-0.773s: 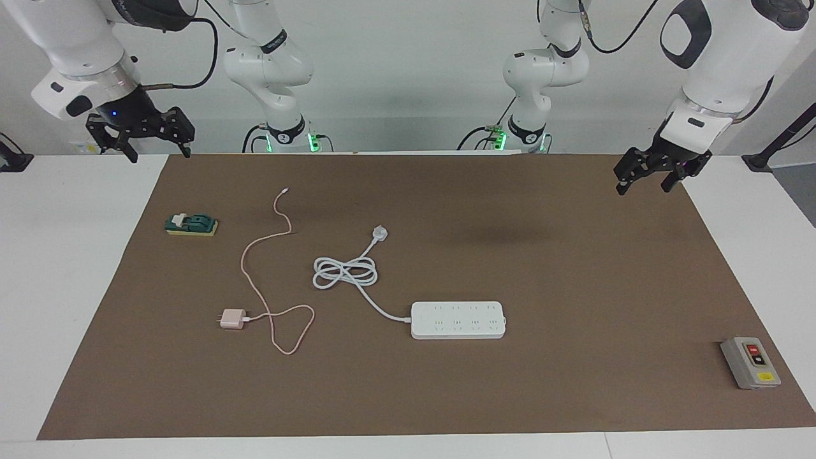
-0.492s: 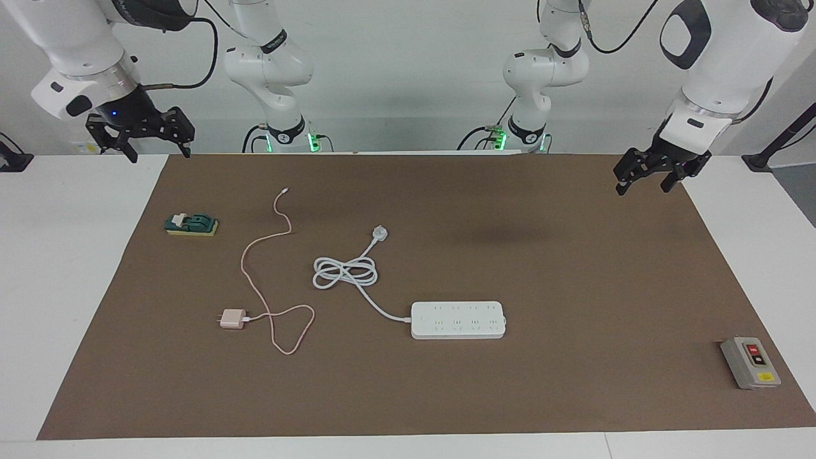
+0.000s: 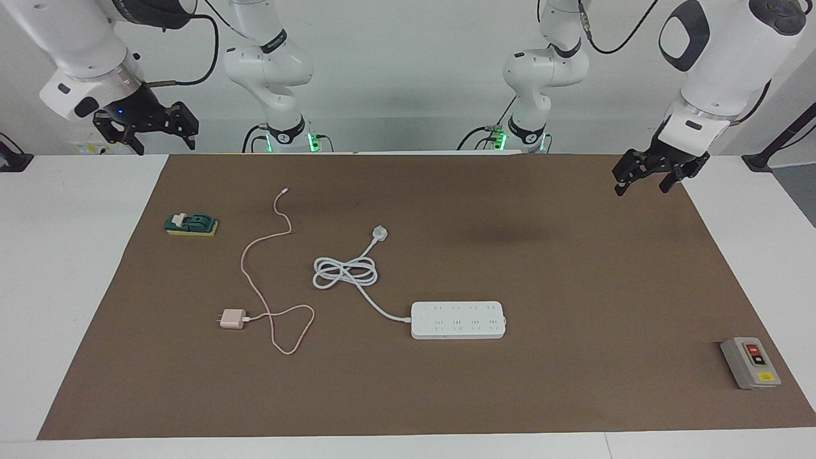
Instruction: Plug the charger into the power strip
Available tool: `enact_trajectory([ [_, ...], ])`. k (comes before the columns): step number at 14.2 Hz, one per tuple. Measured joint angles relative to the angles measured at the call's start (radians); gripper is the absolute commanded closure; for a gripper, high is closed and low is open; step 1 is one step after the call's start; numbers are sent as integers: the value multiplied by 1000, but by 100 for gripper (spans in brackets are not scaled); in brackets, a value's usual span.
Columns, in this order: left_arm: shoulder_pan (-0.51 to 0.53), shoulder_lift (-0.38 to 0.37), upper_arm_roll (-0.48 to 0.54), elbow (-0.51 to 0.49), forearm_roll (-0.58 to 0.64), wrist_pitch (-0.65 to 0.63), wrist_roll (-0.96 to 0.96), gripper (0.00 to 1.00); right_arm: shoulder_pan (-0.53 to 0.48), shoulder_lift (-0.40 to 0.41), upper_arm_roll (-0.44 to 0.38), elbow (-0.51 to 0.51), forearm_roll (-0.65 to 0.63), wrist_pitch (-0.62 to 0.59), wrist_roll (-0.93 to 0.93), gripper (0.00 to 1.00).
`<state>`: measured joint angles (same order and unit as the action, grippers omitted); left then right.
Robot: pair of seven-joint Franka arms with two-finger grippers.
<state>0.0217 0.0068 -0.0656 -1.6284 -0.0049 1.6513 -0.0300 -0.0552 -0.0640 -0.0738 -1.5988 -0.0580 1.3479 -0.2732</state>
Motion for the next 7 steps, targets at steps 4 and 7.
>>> enact_trajectory([
  [4, 2, 0, 6, -2, 1, 0, 0, 0, -4, -4, -8, -1, 0, -6, 2, 0],
  [7, 2, -2, 3, -17, 1, 0, 0, 0, -18, -3, -14, -9, 51, 4, 73, 0],
])
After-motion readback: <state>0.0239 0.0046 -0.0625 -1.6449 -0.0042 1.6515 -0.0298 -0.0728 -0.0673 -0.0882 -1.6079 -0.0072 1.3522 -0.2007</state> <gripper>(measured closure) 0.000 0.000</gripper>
